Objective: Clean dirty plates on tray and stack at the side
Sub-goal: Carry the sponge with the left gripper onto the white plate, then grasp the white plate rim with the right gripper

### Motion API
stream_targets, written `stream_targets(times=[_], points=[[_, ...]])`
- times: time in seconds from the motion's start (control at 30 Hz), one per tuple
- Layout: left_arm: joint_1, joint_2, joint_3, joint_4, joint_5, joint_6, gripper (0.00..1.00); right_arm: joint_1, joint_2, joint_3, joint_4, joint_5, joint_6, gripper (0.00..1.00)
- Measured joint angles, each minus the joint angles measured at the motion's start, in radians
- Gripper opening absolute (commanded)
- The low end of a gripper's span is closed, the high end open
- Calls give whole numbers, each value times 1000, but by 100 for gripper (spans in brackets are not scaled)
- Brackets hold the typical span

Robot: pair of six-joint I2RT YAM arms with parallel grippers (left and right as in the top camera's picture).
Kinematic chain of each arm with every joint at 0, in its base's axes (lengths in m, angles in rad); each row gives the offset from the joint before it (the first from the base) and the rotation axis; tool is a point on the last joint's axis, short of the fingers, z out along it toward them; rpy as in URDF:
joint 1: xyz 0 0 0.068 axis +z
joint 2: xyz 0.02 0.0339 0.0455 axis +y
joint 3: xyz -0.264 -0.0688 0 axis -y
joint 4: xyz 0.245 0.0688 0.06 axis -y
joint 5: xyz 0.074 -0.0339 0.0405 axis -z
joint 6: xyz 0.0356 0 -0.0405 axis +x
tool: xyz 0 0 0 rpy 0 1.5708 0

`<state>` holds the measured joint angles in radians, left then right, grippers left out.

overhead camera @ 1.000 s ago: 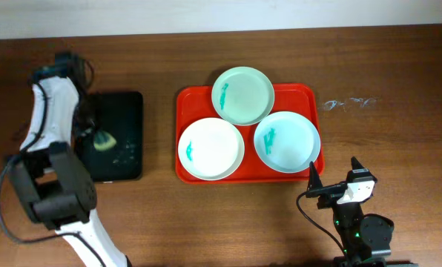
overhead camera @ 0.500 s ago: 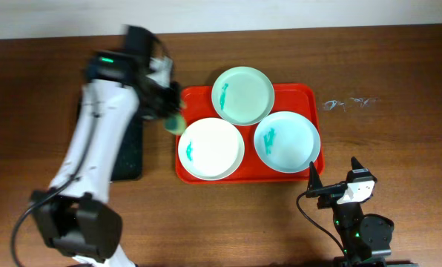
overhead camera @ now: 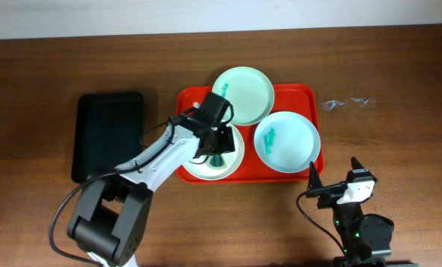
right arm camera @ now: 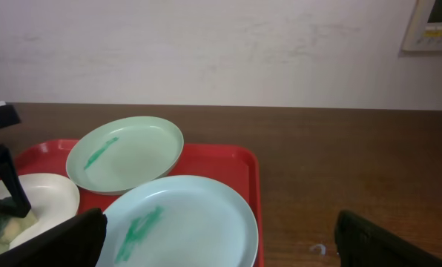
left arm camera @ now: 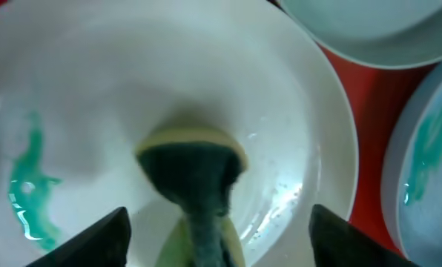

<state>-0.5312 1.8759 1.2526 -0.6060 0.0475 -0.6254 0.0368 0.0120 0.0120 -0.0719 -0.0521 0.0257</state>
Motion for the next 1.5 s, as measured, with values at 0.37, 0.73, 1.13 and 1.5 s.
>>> stream_targets(times=[0.37,0.73,1.13,1.5], points=[[325,-385,264,-430,-66,4,99,0,0,0,0,0,0,98],[335,-349,198,-491,-128,4,99,0,0,0,-3,64,-30,98],[335,-349,198,-490,-135,4,99,-1,3,-1,306,-512,430,98],[335,-349,195,-492,-134,4,99,-2,359,905,-485,-303,480,98]])
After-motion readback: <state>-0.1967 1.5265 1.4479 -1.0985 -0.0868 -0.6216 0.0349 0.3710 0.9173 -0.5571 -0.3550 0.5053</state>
